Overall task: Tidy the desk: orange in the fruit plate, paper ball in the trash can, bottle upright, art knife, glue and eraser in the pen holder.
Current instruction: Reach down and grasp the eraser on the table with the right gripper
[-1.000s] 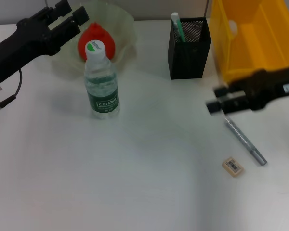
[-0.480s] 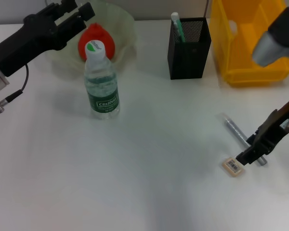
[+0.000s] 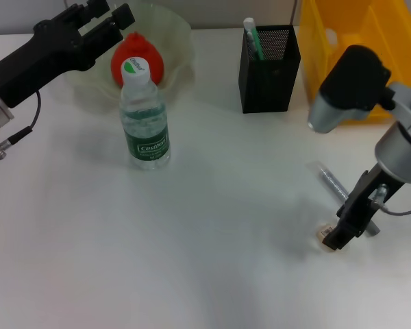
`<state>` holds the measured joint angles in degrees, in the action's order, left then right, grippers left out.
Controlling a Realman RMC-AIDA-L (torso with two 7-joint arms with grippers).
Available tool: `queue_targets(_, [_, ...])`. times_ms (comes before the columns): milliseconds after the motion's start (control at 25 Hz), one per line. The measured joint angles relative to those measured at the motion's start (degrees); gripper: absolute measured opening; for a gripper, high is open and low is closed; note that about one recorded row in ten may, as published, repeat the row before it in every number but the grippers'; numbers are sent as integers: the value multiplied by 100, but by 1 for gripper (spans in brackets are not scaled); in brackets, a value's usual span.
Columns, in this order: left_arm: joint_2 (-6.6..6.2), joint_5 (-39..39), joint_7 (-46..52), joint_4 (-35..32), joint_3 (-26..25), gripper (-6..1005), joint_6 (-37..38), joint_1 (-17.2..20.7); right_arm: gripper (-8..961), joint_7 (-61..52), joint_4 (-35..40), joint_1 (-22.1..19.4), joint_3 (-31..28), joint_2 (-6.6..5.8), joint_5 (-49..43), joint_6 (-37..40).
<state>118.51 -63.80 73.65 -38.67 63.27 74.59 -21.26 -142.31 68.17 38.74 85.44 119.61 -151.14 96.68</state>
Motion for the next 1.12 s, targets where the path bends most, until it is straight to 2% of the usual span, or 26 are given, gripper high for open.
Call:
queue_targets(280, [-4, -4, -13, 0, -8, 606, -14, 2, 601, -143, -80, 41, 378, 1, 52, -231])
queue_targets(680, [-4, -14, -77, 0, -8, 606, -18, 7, 598, -156, -201, 66, 531, 10, 202, -328])
queue_targets(960, [-4, -13, -79, -12, -8, 606, -17, 7, 414, -230, -352, 135, 588, 10, 202, -342])
queue_targets(1120, [-4, -12, -79, -19, -8, 606, -15, 8, 369, -235, -369, 143, 593, 10, 194, -346])
